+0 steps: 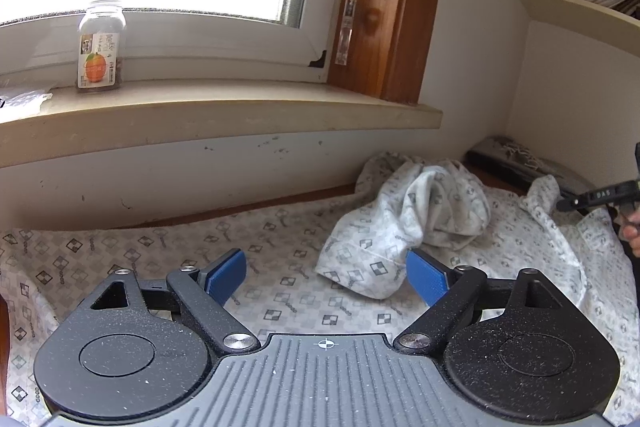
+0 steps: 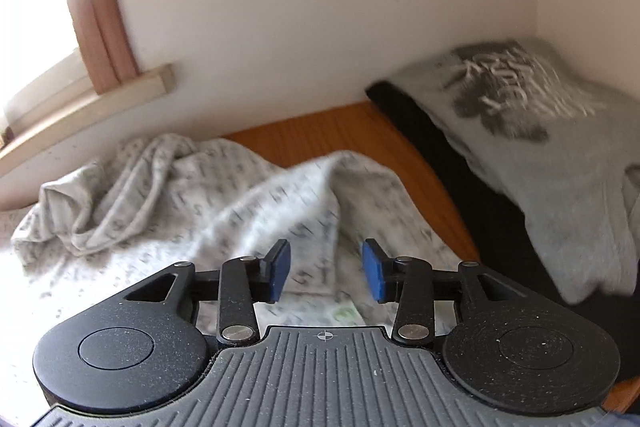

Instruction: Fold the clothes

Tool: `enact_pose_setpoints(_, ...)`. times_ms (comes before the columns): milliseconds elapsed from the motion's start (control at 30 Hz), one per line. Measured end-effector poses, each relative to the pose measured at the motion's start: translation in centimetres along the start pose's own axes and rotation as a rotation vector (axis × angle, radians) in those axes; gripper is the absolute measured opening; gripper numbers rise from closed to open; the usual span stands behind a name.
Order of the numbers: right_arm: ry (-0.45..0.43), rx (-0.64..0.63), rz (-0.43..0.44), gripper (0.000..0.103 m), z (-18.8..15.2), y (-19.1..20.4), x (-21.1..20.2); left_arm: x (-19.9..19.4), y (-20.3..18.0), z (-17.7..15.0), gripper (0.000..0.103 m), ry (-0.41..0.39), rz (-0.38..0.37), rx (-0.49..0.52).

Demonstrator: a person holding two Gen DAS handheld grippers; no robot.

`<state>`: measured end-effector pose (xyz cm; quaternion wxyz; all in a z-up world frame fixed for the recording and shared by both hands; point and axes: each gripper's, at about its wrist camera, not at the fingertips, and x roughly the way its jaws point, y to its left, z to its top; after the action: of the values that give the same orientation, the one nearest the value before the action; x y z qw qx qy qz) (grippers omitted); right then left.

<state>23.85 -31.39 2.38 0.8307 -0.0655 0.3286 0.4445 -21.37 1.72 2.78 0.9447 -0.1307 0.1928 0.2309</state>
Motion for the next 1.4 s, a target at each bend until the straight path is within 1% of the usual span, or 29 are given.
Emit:
enact_pose_setpoints(100,-0.025,0.009,0.016,0.041,-0.2,0.2,1.2,0.1,0.3,0.0,0.09,0.002,-0.002,-0.014)
enact_pose_setpoints(167,-0.024,0.012,0.049,0.04,0.1,0.5,1.7,0.1,0.4,0.0,0.091,0.005,-0.004,-0.024)
enact_pose_setpoints(200,-0.022,0.01,0.069,0.038,0.3,0.7,1.8,0.1,0.5,0.0,0.091,0.007,-0.004,-0.026)
enact_pose_setpoints(267,-0.014,0.01,0.121,0.004,0.6,1.0,1.5,0.2,0.5,0.1,0.091,0.01,-0.003,-0.029)
enact_pose_setpoints(333,-0.028,-0.003,0.15,0.004,1.2,1.0,-0.2,0.2,0.6,0.1,0.091,0.013,-0.002,-0.031)
enact_pose_setpoints(367,-0.043,-0.009,0.139,0.004,1.5,0.9,-1.4,0.2,0.6,0.1,0.091,0.013,-0.003,-0.032)
enact_pose_setpoints(400,-0.06,-0.011,0.109,0.004,1.9,0.6,-2.7,0.2,0.6,0.1,0.091,0.013,-0.003,-0.032)
enact_pose_setpoints(433,-0.073,-0.01,0.058,0.004,2.1,0.2,-3.7,0.2,0.5,0.1,0.092,0.015,-0.003,-0.033)
enact_pose_setpoints(500,-0.073,-0.018,-0.087,0.006,2.3,-0.3,-4.9,0.4,0.6,0.1,0.092,0.026,-0.003,-0.036)
enact_pose_setpoints(533,-0.048,-0.044,-0.158,0.013,2.2,-0.2,-4.8,0.5,0.6,0.1,0.092,0.032,-0.003,-0.038)
enact_pose_setpoints(567,-0.041,-0.077,-0.219,0.017,2.0,0.1,-4.8,0.5,0.7,0.1,0.093,0.035,-0.002,-0.041)
enact_pose_setpoints(600,-0.053,-0.117,-0.271,0.017,1.8,0.6,-4.9,0.5,0.7,0.1,0.094,0.037,0.001,-0.046)
enact_pose_setpoints(633,-0.082,-0.147,-0.309,0.026,1.5,1.1,-5.2,0.5,0.8,0.1,0.095,0.036,0.001,-0.05)
enact_pose_setpoints(667,-0.128,-0.167,-0.336,0.039,1.3,1.8,-5.5,0.4,0.9,0.1,0.1,0.034,-0.002,-0.054)
enact_pose_setpoints(700,-0.175,-0.186,-0.362,0.043,1.1,2.4,-5.9,0.4,0.8,0.0,0.101,0.033,-0.002,-0.054)
enact_pose_setpoints(733,-0.218,-0.185,-0.338,0.049,1.0,3.1,-6.1,0.4,0.8,0.1,0.101,0.034,0.001,-0.051)
enact_pose_setpoints(767,-0.239,-0.162,-0.268,0.051,0.9,3.6,-6.0,0.4,0.7,0.1,0.101,0.034,0.004,-0.048)
enact_pose_setpoints(833,-0.229,-0.139,-0.136,0.05,0.5,5.2,-4.6,0.4,0.6,0.1,0.102,0.034,0.006,-0.044)
enact_pose_setpoints(900,-0.192,-0.164,-0.032,0.048,-0.1,7.0,-2.7,0.4,0.8,0.1,0.103,0.038,0.012,-0.053)
enact_pose_setpoints(967,-0.136,-0.223,0.05,0.036,-0.9,8.6,-0.5,0.7,1.1,0.1,0.103,0.053,0.025,-0.071)
enact_pose_setpoints(1000,-0.104,-0.254,0.07,0.035,-1.2,9.4,0.6,0.8,1.2,0.1,0.103,0.06,0.035,-0.076)
enact_pose_setpoints(1100,-0.05,-0.393,0.018,0.035,-2.3,10.8,2.8,0.9,0.9,0.1,0.101,0.071,0.047,-0.06)
enact_pose_setpoints(1167,-0.049,-0.439,0.011,0.036,-2.9,10.9,3.5,1.1,0.6,0.4,0.099,0.084,0.036,-0.059)
enact_pose_setpoints(1267,-0.04,-0.406,0.04,0.037,-2.8,10.2,3.8,1.8,-0.1,1.3,0.091,0.103,0.02,-0.057)
enact_pose_setpoints(1300,-0.036,-0.39,0.051,0.037,-2.8,10.0,3.9,2.2,-0.5,1.7,0.091,0.108,0.019,-0.049)
enact_pose_setpoints(1367,-0.028,-0.358,0.06,0.043,-2.5,9.6,4.3,3.2,-1.4,2.4,0.091,0.124,0.008,-0.025)
enact_pose_setpoints(1400,-0.025,-0.342,0.063,0.044,-2.4,9.6,4.5,3.8,-1.9,2.7,0.092,0.142,0.0,-0.013)
